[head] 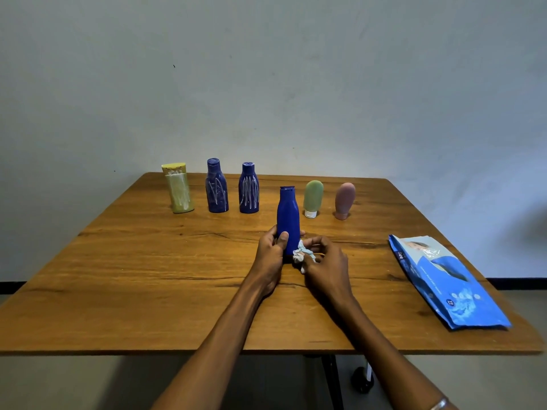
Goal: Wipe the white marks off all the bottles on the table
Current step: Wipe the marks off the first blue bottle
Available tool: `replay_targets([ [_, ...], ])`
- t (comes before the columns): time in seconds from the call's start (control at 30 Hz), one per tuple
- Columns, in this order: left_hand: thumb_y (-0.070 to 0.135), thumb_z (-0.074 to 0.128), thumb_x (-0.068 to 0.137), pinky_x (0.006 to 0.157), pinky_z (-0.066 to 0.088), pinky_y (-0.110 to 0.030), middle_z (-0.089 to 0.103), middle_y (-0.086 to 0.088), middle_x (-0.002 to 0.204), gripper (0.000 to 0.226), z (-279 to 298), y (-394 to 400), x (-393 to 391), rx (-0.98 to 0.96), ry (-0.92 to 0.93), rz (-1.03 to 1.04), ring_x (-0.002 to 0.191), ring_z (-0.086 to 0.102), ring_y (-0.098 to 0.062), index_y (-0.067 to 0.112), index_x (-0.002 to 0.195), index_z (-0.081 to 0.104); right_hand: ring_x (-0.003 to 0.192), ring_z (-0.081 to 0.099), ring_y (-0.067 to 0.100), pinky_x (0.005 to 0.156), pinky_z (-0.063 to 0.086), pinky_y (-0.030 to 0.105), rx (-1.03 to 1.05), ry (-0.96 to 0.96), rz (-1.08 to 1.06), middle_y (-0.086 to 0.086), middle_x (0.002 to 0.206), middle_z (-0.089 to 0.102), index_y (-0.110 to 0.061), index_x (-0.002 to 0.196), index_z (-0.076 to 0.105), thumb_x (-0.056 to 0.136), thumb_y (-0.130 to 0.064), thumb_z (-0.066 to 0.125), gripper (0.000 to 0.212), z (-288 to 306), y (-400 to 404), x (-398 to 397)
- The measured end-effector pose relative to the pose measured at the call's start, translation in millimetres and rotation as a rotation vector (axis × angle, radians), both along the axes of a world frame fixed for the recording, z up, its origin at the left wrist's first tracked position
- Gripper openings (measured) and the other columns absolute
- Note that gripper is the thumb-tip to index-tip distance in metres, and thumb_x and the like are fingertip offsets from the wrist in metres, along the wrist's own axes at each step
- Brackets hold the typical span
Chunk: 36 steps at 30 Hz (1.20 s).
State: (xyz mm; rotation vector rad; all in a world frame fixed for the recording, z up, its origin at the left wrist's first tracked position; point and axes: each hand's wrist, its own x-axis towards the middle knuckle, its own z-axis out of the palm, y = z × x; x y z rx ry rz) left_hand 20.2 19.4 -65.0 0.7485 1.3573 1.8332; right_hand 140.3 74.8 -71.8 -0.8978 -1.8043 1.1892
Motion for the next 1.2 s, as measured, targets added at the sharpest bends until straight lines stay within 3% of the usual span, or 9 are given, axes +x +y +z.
replay_targets([
  [0.13,0.010,0.043,0.107,0.100,0.055,-0.051,0.073,-0.014,0.117,0.036,-0.2,0.4,0.3,0.004,-0.013,-0.009,0.112,0.069,-0.031,0.005,0.142,0.049,0.086,0.075,0.012,0.059,0.057,0.022,-0.136,-0.002,0.018,-0.003,0.102,0.075,-0.030,0.104,0.066,0.088,-0.008,0.075,0.029,0.6,5.6,0.8],
  [0.27,0.006,0.044,0.106,0.099,0.056,-0.050,0.072,-0.017,0.119,0.035,-1.9,0.5,-1.1,0.023,-0.012,-0.018,0.115,0.069,-0.033,0.005,0.141,0.049,0.076,0.076,0.012,0.057,0.055,0.023,-0.221,0.003,0.057,0.000,0.102,0.076,-0.024,0.111,0.065,0.092,-0.006,0.071,0.026,4.2,9.8,2.4],
  [0.43,0.008,0.044,0.106,0.100,0.055,-0.052,0.072,-0.016,0.118,0.035,-2.7,1.0,-1.7,0.027,-0.008,-0.016,0.116,0.067,-0.036,0.007,0.141,0.048,0.082,0.076,0.012,0.069,0.064,0.034,-0.244,0.015,0.093,0.002,0.100,0.077,-0.022,0.111,0.065,0.088,-0.009,0.077,0.029,0.8,11.0,0.9],
  [0.53,0.008,0.043,0.107,0.102,0.053,-0.054,0.072,-0.016,0.119,0.033,-1.2,-0.4,-1.4,0.041,-0.017,-0.043,0.116,0.068,-0.035,0.010,0.139,0.050,0.084,0.076,0.013,0.066,0.061,0.029,-0.257,0.042,0.078,0.002,0.099,0.078,-0.019,0.110,0.065,0.091,-0.003,0.071,0.026,2.3,15.0,1.0],
  [0.67,0.010,0.042,0.107,0.104,0.051,-0.056,0.071,-0.014,0.124,0.035,0.4,-1.3,-1.0,0.042,-0.022,-0.072,0.118,0.067,-0.033,0.010,0.142,0.047,0.086,0.076,0.014,0.073,0.063,0.035,-0.279,0.036,0.066,0.002,0.101,0.078,-0.023,0.108,0.065,0.093,0.000,0.068,0.028,4.4,15.6,-0.3],
  [0.8,0.016,0.043,0.108,0.086,0.059,-0.045,0.072,-0.010,0.125,0.034,2.9,-1.4,3.0,0.063,0.015,-0.078,0.114,0.068,-0.036,0.011,0.141,0.048,0.083,0.077,0.022,0.072,0.063,0.042,-0.378,0.016,0.115,0.008,0.092,0.078,-0.018,0.114,0.064,0.094,-0.004,0.068,0.025,4.5,9.1,-7.8],
  [0.9,0.017,0.042,0.108,0.062,0.056,-0.030,0.073,-0.007,0.124,0.034,4.0,-1.5,6.5,0.066,0.038,-0.071,0.101,0.070,-0.029,0.013,0.141,0.047,0.075,0.075,0.018,0.062,0.058,0.031,-0.421,0.001,0.177,0.011,0.089,0.078,-0.011,0.118,0.067,0.095,-0.003,0.066,0.025,6.8,6.1,-9.2],
  [1.03,0.013,0.043,0.107,0.083,0.059,-0.038,0.073,-0.010,0.121,0.027,4.0,0.3,7.2,0.052,0.077,-0.007,0.105,0.070,-0.026,0.016,0.133,0.053,0.068,0.072,0.014,0.053,0.053,0.024,-0.500,0.006,0.273,0.014,0.089,0.077,-0.003,0.115,0.069,0.098,-0.001,0.061,0.019,11.1,11.4,-1.2],
  [1.2,0.010,0.044,0.107,0.094,0.058,-0.042,0.073,-0.011,0.120,0.032,0.6,3.3,5.1,0.012,0.105,0.034,0.114,0.070,-0.028,0.007,0.139,0.050,0.085,0.077,0.030,0.055,0.054,0.028,-0.529,0.133,0.198,0.018,0.095,0.078,0.001,0.116,0.068,0.096,-0.004,0.067,0.021,4.0,13.8,0.9],
])
